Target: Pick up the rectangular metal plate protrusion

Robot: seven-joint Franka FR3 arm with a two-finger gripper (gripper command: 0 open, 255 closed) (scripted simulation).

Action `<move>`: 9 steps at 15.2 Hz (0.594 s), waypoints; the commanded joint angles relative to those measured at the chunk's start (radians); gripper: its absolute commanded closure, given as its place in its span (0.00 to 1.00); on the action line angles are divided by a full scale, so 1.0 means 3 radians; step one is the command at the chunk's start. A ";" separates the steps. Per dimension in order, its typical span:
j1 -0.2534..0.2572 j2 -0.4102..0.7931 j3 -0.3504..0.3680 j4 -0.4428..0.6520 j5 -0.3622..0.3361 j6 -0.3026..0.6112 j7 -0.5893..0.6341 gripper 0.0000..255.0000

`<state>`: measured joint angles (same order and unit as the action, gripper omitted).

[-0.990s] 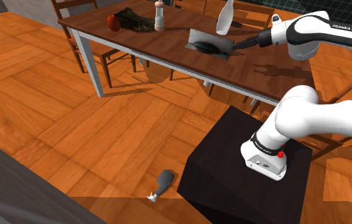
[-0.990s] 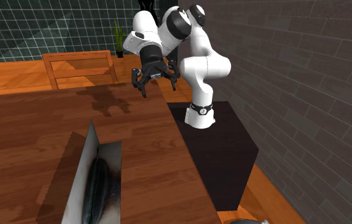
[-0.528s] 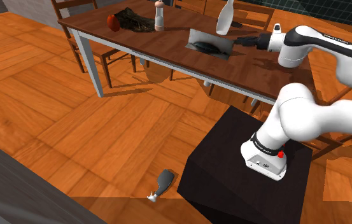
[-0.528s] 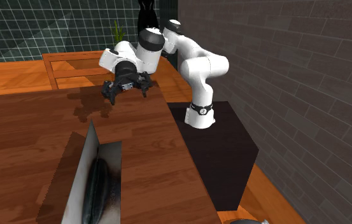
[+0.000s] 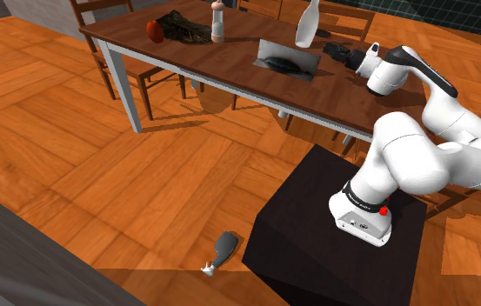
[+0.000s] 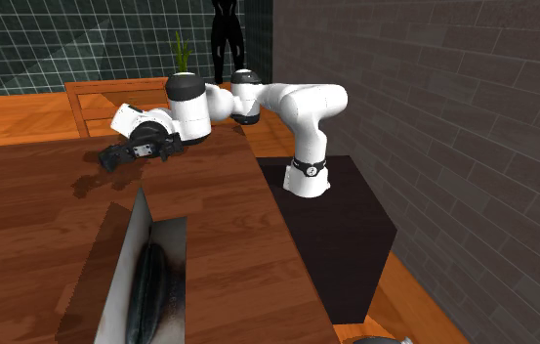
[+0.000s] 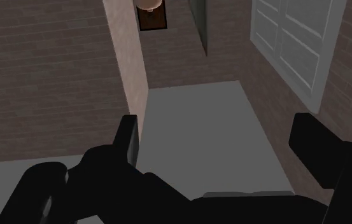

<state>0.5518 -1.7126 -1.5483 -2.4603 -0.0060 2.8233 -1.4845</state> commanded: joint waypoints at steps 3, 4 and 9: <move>0.0174 -0.0237 -0.0118 0.0159 0.0300 -0.0100 -0.0431 0.00; 0.0167 -0.0237 -0.0150 0.0164 0.0330 -0.0113 -0.0487 0.00; 0.0151 -0.0210 -0.0260 0.0189 0.0495 -0.0165 -0.0730 0.00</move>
<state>0.5803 -1.6736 -1.6160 -2.4056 0.1298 2.7760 -1.6911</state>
